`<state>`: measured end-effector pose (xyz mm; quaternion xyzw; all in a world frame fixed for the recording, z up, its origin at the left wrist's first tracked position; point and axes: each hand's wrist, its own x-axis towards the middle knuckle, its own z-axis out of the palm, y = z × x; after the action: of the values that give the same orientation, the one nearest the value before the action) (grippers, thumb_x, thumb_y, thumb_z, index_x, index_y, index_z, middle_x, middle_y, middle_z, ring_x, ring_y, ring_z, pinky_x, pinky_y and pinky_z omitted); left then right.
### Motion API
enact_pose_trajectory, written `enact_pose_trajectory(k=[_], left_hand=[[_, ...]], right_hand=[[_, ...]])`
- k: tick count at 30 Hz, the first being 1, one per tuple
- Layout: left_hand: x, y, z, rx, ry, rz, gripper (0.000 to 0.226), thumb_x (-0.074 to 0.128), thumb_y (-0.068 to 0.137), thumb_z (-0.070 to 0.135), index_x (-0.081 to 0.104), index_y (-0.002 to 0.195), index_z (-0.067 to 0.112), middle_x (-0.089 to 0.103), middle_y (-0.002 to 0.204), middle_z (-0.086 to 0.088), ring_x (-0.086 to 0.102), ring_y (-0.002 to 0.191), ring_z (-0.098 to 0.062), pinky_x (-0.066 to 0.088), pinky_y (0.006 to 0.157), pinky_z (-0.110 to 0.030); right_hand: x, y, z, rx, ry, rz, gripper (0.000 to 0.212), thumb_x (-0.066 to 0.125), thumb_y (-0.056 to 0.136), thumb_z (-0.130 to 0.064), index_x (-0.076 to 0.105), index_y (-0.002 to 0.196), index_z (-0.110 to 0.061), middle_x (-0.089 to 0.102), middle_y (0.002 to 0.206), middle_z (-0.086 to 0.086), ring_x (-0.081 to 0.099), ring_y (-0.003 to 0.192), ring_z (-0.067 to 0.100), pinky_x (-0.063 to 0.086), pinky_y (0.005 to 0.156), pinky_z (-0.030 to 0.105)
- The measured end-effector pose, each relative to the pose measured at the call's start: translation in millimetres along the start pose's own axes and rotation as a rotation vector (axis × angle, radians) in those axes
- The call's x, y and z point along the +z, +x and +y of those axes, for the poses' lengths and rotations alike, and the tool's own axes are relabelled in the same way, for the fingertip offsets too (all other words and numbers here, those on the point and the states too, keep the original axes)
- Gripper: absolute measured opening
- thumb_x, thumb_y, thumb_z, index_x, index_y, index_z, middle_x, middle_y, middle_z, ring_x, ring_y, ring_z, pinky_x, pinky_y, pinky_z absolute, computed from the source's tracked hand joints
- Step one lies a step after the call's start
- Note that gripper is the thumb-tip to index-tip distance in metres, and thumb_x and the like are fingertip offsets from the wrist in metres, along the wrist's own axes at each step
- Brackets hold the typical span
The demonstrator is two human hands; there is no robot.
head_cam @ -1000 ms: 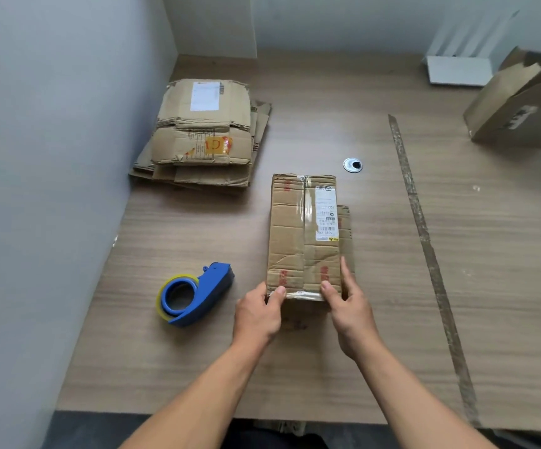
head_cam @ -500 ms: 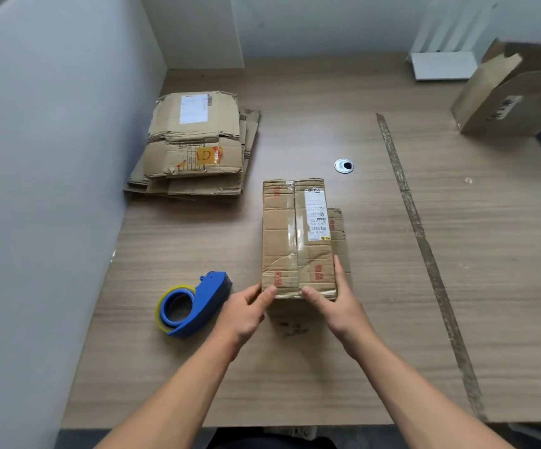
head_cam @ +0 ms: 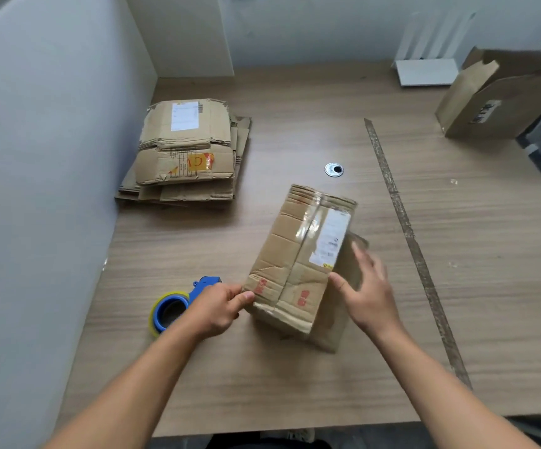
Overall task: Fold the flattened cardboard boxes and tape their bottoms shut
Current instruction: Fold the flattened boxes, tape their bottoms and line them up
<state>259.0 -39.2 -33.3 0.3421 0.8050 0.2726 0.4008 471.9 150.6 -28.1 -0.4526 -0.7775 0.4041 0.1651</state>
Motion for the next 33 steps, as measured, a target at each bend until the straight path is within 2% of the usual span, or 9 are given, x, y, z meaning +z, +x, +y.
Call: enact_pose_trajectory(k=[3, 7, 11, 14, 17, 23, 27, 30, 33], left_hand=[[-21, -1, 11, 0.095, 0.171, -0.117, 0.024, 0.054, 0.1, 0.033, 0.068, 0.087, 0.048, 0.065, 0.077, 0.035, 0.057, 0.078, 0.018, 0.048, 0.081, -0.016], [-22, 12, 14, 0.151, 0.177, -0.051, 0.031, 0.055, 0.091, 0.044, 0.067, 0.12, 0.044, 0.07, 0.116, 0.021, 0.063, 0.113, -0.003, 0.047, 0.101, -0.029], [12, 1, 21, -0.149, 0.006, 0.406, 0.072, 0.073, 0.088, 0.039, 0.043, 0.149, 0.015, 0.061, 0.136, -0.012, 0.056, 0.126, -0.026, 0.041, 0.104, -0.03], [51, -6, 25, -0.375, -0.292, 0.411, 0.108, 0.08, 0.07, 0.059, 0.025, 0.15, 0.012, 0.051, 0.144, -0.012, 0.051, 0.13, -0.032, 0.042, 0.107, -0.039], [84, -2, 37, -0.379, -0.334, 0.431, 0.121, 0.081, 0.061, 0.066, 0.021, 0.151, 0.013, 0.045, 0.15, -0.008, 0.046, 0.134, -0.028, 0.039, 0.11, -0.037], [84, 0, 40, -0.326, -0.301, 0.578, 0.059, 0.075, 0.079, 0.054, 0.052, 0.124, 0.023, 0.069, 0.114, 0.001, 0.064, 0.106, -0.023, 0.049, 0.084, -0.031], [73, -4, 30, -0.281, -0.298, 0.517, 0.041, 0.06, 0.093, 0.046, 0.059, 0.128, 0.025, 0.072, 0.11, 0.002, 0.065, 0.104, -0.021, 0.052, 0.091, -0.034], [59, -1, 15, -0.259, -0.341, 0.428, 0.037, 0.056, 0.093, 0.046, 0.065, 0.124, 0.029, 0.074, 0.106, 0.004, 0.068, 0.102, -0.019, 0.054, 0.093, -0.04], [45, 0, 9, -0.241, -0.489, 0.306, 0.019, 0.056, 0.1, 0.03, 0.072, 0.11, 0.028, 0.076, 0.1, 0.001, 0.073, 0.092, -0.016, 0.059, 0.087, -0.042]], right_hand=[[-11, 14, -12, -0.237, -0.355, 0.1, 0.09, 0.058, 0.078, -0.074, 0.03, 0.154, -0.034, 0.022, 0.159, 0.016, 0.019, 0.147, 0.039, 0.023, 0.115, 0.054], [-7, 31, -25, 0.052, -0.609, -0.215, 0.118, 0.044, 0.06, -0.097, -0.014, 0.151, -0.05, -0.015, 0.165, 0.014, -0.012, 0.152, 0.034, -0.001, 0.12, 0.058], [7, 34, -27, 0.122, -0.675, -0.213, 0.125, 0.043, 0.053, -0.102, -0.014, 0.151, -0.05, -0.01, 0.165, 0.015, -0.005, 0.152, 0.034, 0.003, 0.12, 0.057], [11, 30, -30, 0.152, -0.639, -0.131, 0.127, 0.047, 0.047, -0.102, -0.01, 0.149, -0.052, 0.001, 0.161, 0.013, 0.006, 0.148, 0.033, 0.012, 0.116, 0.056], [16, 24, -31, 0.188, -0.621, -0.105, 0.125, 0.052, 0.05, -0.098, -0.012, 0.148, -0.053, 0.005, 0.158, 0.016, 0.01, 0.144, 0.035, 0.015, 0.114, 0.057], [15, 17, -24, 0.204, -0.61, -0.008, 0.115, 0.054, 0.06, -0.093, -0.009, 0.148, -0.054, 0.021, 0.147, 0.015, 0.028, 0.129, 0.035, 0.026, 0.105, 0.054], [-5, 29, -13, 0.226, -0.512, -0.016, 0.118, 0.071, 0.066, -0.077, -0.007, 0.151, -0.051, 0.03, 0.137, 0.014, 0.037, 0.124, 0.037, 0.036, 0.101, 0.051], [-19, 39, 3, 0.271, -0.308, -0.06, 0.107, 0.081, 0.067, -0.062, 0.021, 0.153, -0.042, 0.039, 0.132, 0.013, 0.045, 0.124, 0.037, 0.041, 0.103, 0.045], [-24, 34, 27, 0.315, 0.14, -0.113, 0.078, 0.087, 0.071, -0.042, 0.046, 0.138, -0.047, 0.062, 0.119, 0.008, 0.065, 0.104, 0.027, 0.053, 0.095, 0.045]])
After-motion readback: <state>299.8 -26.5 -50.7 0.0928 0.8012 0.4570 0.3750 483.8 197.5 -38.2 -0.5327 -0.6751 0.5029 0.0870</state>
